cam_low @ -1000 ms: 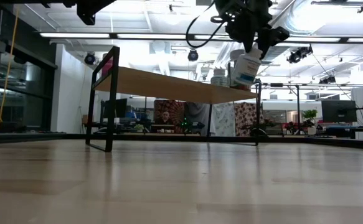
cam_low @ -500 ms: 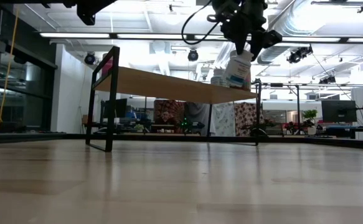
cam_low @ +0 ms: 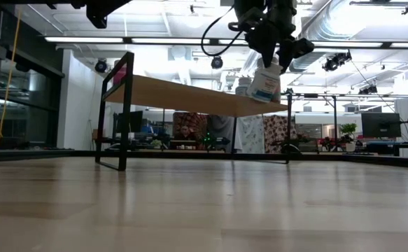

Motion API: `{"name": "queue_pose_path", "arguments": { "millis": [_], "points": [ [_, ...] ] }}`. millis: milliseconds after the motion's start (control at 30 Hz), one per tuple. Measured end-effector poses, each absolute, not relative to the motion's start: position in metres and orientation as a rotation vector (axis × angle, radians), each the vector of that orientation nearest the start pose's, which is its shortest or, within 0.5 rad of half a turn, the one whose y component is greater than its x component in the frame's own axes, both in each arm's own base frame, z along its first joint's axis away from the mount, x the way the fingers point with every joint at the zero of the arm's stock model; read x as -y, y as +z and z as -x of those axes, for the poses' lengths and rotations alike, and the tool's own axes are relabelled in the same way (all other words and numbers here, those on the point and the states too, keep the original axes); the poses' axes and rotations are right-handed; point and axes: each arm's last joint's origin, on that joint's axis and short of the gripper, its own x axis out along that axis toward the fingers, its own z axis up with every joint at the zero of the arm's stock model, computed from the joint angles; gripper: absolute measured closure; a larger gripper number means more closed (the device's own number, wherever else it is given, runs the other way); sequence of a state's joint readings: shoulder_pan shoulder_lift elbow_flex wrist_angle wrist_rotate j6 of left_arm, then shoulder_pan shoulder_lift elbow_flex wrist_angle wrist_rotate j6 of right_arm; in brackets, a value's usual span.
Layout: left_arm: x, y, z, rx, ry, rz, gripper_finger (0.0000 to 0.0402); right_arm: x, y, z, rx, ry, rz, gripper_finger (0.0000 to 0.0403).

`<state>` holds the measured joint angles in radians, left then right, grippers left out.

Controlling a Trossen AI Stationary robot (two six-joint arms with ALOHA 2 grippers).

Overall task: Pick and place medicine bottles onto shelf by color
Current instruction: Put the blue bottle on the shelf

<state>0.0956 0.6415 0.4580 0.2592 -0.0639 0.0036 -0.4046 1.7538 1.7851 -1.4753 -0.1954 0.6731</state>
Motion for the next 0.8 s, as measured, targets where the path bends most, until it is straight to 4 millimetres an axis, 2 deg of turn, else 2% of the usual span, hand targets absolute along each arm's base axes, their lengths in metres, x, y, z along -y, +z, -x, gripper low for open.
{"name": "queue_pose_path", "arguments": {
  "millis": [800],
  "points": [
    [-0.0167,0.2831,-0.1558,0.076,0.159,-0.005,0.0141,0.1247,0.3396,-0.3041,-1.225,-0.597,-0.916,0.0228]
  ]
}}
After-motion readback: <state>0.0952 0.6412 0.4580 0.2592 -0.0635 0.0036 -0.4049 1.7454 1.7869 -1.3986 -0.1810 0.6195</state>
